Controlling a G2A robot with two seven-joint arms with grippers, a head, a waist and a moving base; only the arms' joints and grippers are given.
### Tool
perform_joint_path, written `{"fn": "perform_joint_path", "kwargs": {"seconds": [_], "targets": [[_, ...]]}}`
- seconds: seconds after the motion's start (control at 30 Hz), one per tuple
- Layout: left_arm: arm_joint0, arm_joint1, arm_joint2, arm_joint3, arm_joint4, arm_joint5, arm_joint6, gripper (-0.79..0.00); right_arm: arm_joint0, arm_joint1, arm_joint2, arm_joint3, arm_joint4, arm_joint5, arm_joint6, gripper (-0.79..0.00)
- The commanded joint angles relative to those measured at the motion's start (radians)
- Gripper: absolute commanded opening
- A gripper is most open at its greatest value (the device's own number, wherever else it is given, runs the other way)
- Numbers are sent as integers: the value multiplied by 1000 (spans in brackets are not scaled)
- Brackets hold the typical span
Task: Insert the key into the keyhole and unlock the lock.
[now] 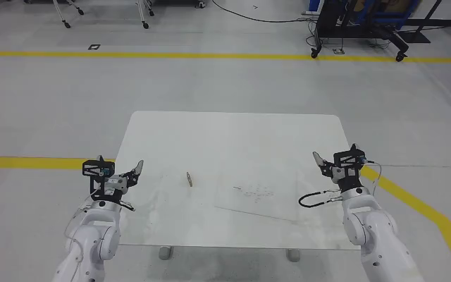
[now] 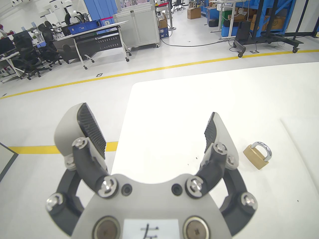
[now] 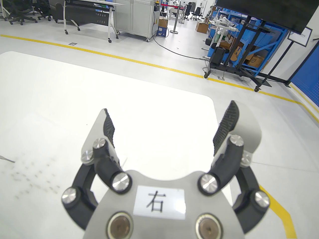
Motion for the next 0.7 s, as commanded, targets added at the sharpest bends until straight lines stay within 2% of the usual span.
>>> {"fn": "perform_joint_path", "kwargs": {"seconds": [0.0, 0.3, 0.57, 0.67], "targets": [[0, 0, 0, 0, 0, 0, 0, -1, 0, 0, 0, 0, 0, 0, 0, 0], [0, 0, 0, 0, 0, 0, 0, 0, 1, 0, -6, -2, -4, -8, 0, 0], [0, 0, 0, 0, 0, 0, 0, 0, 115, -9, -211, 41, -165, -146, 106, 0], [0, 0, 0, 0, 0, 0, 0, 0, 132, -12, -232, 52, -182, -140, 142, 0]]}}
